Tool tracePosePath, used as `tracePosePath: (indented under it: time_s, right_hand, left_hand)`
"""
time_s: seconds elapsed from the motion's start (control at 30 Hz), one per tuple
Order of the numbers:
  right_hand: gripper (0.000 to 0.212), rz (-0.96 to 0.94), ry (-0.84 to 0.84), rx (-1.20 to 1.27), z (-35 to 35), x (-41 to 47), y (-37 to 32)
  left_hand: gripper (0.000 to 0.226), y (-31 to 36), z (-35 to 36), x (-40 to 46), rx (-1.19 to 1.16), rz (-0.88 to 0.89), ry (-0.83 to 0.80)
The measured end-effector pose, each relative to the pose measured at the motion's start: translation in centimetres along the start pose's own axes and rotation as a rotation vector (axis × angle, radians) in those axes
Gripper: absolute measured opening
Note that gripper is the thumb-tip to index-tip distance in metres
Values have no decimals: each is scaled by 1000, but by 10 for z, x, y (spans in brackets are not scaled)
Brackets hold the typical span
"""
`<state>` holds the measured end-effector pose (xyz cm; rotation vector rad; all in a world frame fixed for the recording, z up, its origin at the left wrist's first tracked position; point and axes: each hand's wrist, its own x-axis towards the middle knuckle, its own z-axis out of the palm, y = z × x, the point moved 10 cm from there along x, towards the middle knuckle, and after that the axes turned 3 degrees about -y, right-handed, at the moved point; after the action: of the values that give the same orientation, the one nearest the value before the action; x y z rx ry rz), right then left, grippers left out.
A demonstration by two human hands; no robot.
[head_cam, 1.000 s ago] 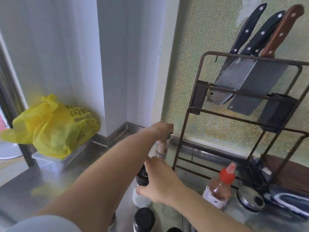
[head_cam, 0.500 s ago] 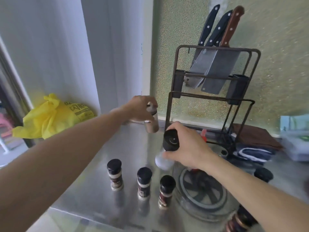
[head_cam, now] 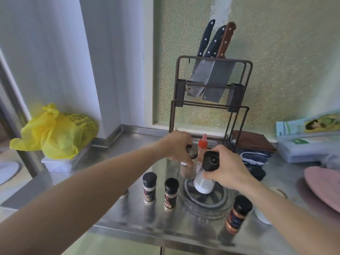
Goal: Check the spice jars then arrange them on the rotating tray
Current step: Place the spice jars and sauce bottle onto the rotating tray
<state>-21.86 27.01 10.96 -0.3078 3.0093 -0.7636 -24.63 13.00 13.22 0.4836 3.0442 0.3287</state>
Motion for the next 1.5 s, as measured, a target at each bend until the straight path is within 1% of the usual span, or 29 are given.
tracePosePath:
  time_s: [0.13, 0.37, 0.5, 0.63, 0.73, 0.8, 0.87, 0.9, 0.97, 1.0, 1.03, 1.1, 1.17, 1.23, 1.33, 1.43, 1.5]
  right_hand:
    - [69, -5, -22, 24, 10, -6, -2]
    - [69, -46, -71, 62, 32, -13, -14]
    - [67, -79, -57, 53, 40, -11, -22]
    - [64, -109, -45, 36, 46, -12, -25]
    - [63, -133, -57, 26, 47, -11, -25]
    - [67, -134, -59, 6, 46, -14, -26]
    - [73, -170, 48, -74, 33, -22, -36]
    - [71, -209, 125, -117, 24, -28, -47]
    - [61, -322, 237, -147, 14, -44, -78]
    - [55, -377, 250, -147, 14, -50, -94]
    - [50, -421, 239, -150, 18, -56, -109]
    - [45, -472, 161, -182, 39, -59, -134]
    - [45, -493, 76, -280, 65, -55, -151]
    - [43, -482, 23, -402, 87, -48, -159]
    - [35, -480, -19, -514, 111, -41, -167]
    - [30, -473, -25, -503, 121, -39, -166]
    - [30, -492, -13, -472, 122, -39, -168]
  left_hand:
    - [56, 2, 24, 4, 20, 8, -49]
    - [61, -11, 45, 12, 70, -26, -94]
    - [59, -10, 46, 12, 76, -18, -109]
    - [71, -15, 38, 3, -19, -31, -131]
    - [58, -25, 11, -14, -78, -34, -40]
    - [47, -41, -7, -33, -120, -60, 17]
    - [39, -68, -19, -55, -123, -124, 34]
    - [38, -83, -22, -67, -111, -164, 35]
    - [39, -111, -20, -91, -85, -246, 30]
    - [41, -123, -15, -101, -73, -282, 19]
    - [44, -133, -9, -111, -73, -315, 2]
    - [53, -148, 6, -127, -107, -367, -39]
    - [63, -154, 18, -138, -130, -386, -72]
    - [66, -157, 26, -143, -73, -367, -77]
    - [54, -161, 33, -145, -13, -350, -18]
    - [43, -160, 33, -144, 12, -338, 35]
    - [41, -157, 32, -145, 6, -342, 46]
